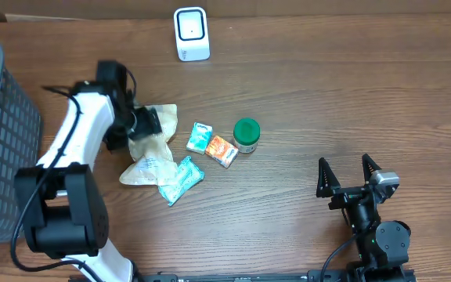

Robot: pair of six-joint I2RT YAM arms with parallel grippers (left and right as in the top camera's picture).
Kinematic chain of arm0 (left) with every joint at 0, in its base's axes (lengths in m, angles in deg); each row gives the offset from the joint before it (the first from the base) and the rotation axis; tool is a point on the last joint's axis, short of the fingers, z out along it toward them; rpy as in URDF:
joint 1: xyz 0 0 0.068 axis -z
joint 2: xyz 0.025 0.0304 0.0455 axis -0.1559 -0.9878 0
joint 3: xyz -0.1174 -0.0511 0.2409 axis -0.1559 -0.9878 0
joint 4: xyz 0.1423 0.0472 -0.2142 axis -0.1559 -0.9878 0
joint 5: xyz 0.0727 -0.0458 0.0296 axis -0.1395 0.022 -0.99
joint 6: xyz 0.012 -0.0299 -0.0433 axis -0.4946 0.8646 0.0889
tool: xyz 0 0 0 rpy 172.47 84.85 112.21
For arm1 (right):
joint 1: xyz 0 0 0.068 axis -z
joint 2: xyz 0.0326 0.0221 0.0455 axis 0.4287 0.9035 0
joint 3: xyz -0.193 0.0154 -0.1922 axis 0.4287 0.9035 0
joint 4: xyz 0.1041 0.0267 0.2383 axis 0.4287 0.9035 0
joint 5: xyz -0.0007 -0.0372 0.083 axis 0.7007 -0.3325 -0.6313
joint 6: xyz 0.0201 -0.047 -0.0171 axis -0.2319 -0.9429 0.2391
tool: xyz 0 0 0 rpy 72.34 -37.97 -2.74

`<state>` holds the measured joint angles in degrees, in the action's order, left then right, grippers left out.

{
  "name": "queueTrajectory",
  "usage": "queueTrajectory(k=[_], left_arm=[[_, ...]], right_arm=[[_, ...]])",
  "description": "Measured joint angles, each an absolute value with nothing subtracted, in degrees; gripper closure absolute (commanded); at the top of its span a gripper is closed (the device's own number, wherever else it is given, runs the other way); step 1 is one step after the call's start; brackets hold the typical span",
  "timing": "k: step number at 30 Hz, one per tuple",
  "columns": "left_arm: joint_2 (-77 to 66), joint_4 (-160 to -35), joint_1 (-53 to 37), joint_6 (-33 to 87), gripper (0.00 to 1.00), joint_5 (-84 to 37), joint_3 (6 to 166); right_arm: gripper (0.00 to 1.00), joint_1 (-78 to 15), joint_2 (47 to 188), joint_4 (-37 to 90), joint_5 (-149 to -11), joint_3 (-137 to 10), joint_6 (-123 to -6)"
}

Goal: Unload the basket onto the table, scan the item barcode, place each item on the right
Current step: 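Carry the beige pouch under the scanner and lay it left of items, then raise the left arm aside and move the right gripper over the jar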

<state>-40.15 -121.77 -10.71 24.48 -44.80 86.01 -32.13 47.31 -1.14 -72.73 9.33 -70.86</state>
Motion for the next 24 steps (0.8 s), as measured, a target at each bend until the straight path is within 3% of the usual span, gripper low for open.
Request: queueTrajectory(k=[9,15,18,24], left_arm=[[-33.28,-135.04,-10.9,21.0,0.08,-46.09,106.46],[-26.09,-136.72,-8.04,18.82,0.07,-44.98,108.74],[-23.78,-137.18,-7.01,17.83,0.0,-44.61,108.74],[-19.73,-137.55,-6.97,15.47,0.01,-44.54,108.74]], right_arm=[[0.0,-32.1,47.31,-1.14,-72.73,9.33,-70.86],[0.0,-32.13,47.31,-1.12,-72.71,9.33,-70.86],[0.0,-32.13,47.31,-1.14,-72.71,9.33,-70.86],[0.0,-32.1,47.31,-1.12,-72.71,9.33,-70.84]])
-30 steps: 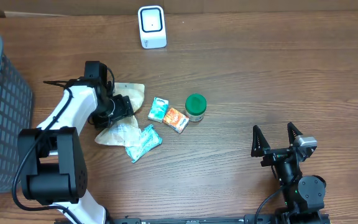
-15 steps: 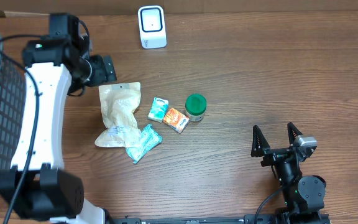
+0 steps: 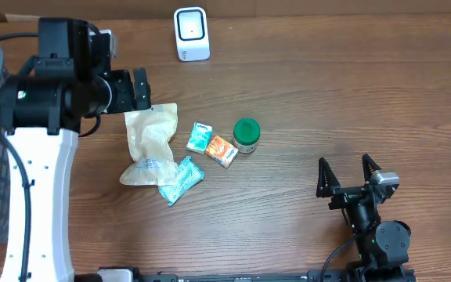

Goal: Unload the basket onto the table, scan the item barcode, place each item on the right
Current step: 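Raise the left arm aside and move the right gripper over the jar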

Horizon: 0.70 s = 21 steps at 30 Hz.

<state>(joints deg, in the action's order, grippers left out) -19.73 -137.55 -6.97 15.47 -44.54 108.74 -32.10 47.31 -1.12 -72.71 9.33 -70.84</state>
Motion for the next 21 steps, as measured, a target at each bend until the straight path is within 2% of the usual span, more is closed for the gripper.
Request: queueTrajectory(k=[10,21], left_arm=[[-19.51,-140.5,-6.97,7.14,0.0,-44.34,108.74],[-21.61,-140.5,-6.97,5.46,0.01,-44.34,108.74]], right_arm=[[0.0,-32.1,47.31,-1.34,-74.26,9.33,-70.01],[0.0,-32.1,49.59,-1.25,-84.95,8.37,-69.35]])
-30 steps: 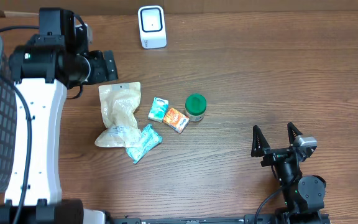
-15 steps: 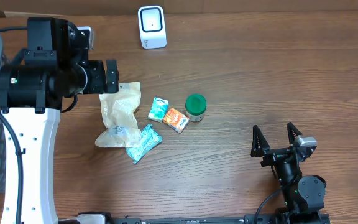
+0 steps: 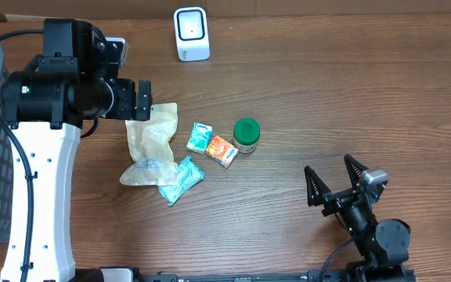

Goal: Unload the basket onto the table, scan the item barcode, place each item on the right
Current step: 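Raise the left arm aside and move the right gripper over the jar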

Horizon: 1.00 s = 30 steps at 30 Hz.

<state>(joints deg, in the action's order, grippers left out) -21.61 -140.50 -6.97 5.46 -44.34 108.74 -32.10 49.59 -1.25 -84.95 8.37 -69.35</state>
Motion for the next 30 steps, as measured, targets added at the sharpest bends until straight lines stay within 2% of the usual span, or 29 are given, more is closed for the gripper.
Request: queueTrajectory(k=[8,23,30], left_arm=[[-21.63,-140.5,-6.97,5.31,0.01,-44.34,108.74],[-21.68,-140.52,-6.97,5.31,0.01,-44.32,108.74],[-21.68,-140.52,-6.97,5.31,0.0,-44.32,108.74]], right_arm=[[0.0,-32.13,67.62,3.16,-92.53,-9.58,-70.99],[0.0,-32.15,110.68,43.34,-100.31,-62.63,-83.14],[0.0,-33.98,123.09,50.94,-100.58,-74.82,-87.95]])
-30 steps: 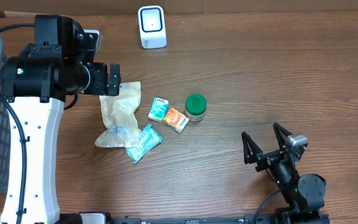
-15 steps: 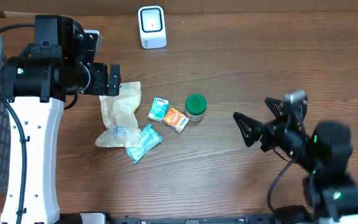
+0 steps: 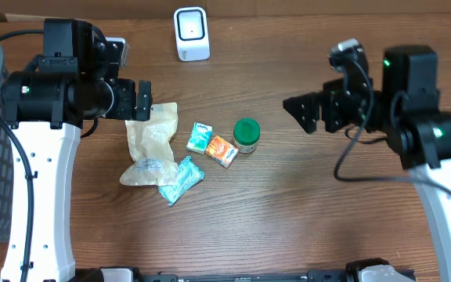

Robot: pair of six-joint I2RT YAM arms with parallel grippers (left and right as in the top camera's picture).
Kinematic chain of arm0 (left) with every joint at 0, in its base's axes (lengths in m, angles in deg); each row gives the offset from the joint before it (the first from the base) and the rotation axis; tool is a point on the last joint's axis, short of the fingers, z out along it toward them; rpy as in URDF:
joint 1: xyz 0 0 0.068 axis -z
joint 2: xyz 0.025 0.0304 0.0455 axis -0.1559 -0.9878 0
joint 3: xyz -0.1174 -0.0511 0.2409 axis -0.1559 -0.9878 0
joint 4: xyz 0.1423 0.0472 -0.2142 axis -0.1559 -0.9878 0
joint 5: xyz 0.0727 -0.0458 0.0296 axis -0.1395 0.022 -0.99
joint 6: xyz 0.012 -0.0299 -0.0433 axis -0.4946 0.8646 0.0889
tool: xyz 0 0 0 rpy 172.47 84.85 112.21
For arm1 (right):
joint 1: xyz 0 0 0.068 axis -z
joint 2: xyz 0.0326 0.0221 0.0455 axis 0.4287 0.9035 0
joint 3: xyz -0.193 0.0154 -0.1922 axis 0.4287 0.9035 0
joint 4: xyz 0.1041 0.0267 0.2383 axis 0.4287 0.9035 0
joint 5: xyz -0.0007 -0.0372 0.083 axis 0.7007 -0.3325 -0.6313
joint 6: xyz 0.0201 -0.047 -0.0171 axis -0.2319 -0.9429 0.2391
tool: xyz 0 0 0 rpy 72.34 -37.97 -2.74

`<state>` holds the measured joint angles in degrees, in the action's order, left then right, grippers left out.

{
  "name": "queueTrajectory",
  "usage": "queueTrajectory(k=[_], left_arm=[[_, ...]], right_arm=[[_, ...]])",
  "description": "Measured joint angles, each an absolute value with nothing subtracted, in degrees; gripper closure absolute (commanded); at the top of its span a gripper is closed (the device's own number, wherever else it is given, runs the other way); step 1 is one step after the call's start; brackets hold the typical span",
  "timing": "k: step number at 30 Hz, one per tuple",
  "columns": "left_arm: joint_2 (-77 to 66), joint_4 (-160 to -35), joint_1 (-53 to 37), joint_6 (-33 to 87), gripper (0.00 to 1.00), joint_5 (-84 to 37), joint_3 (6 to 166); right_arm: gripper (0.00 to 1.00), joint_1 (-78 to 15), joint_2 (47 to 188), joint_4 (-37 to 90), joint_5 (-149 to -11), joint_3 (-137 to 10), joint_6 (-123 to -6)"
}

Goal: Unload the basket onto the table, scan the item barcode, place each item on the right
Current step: 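Raise the left arm aside and move the right gripper over the jar, then lower the right gripper onto the green-capped jar and close on it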

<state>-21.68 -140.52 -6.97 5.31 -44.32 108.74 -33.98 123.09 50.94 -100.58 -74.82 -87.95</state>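
Note:
The white barcode scanner stands at the table's far edge. Below it lie a beige pouch, a teal packet, a small teal packet, an orange packet and a green-lidded jar. My left gripper hangs open over the pouch's top left corner, holding nothing. My right gripper is raised right of the jar, pointing left towards it, open and empty.
A grey mesh basket fills the left edge of the table. Bare wood lies between the jar and the right arm and along the front.
The right arm has left its low spot at the front right edge and now stands high over the right half of the table, its gripper pointing left. The left arm has not moved.
First my left gripper was low at the beige pouch's top edge, the right arm parked at the front right. Then the left arm stood raised over the pouch's corner, the pouch still on the table. The right arm turned slightly, and now it is up beside the jar.

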Motion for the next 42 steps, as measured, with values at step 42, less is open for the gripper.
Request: queueTrajectory(k=[42], left_arm=[[-21.7,-140.5,-6.97,5.31,0.0,-44.32,108.74]], right_arm=[[0.03,-55.03,154.89,45.94,-77.84,-75.65,-94.9]])
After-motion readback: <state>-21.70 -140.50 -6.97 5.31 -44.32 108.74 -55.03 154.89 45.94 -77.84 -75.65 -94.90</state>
